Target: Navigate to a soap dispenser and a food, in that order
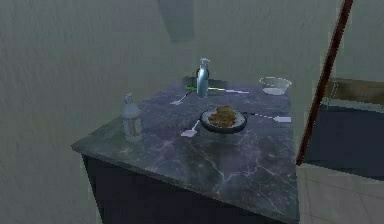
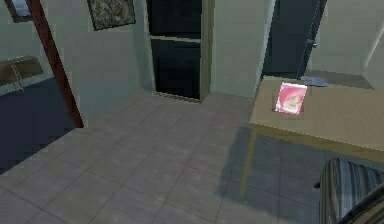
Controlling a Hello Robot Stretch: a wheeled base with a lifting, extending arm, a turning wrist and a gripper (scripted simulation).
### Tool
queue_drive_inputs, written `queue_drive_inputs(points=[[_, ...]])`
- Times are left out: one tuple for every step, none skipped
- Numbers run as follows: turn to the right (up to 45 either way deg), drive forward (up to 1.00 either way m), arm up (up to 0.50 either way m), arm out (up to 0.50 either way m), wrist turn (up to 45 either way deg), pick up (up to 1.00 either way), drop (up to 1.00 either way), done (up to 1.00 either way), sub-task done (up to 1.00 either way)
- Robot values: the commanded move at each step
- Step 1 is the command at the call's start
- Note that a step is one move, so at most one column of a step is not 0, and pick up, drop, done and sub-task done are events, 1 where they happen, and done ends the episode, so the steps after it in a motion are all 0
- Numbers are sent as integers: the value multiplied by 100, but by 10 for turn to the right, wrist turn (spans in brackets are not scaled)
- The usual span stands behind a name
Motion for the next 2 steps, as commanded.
queue_drive_inputs(points=[[0, 0, 0, 0, 0, 0, 0, 0, 100], [0, 0, 0, 0, 0, 0, 0, 100, 0]])
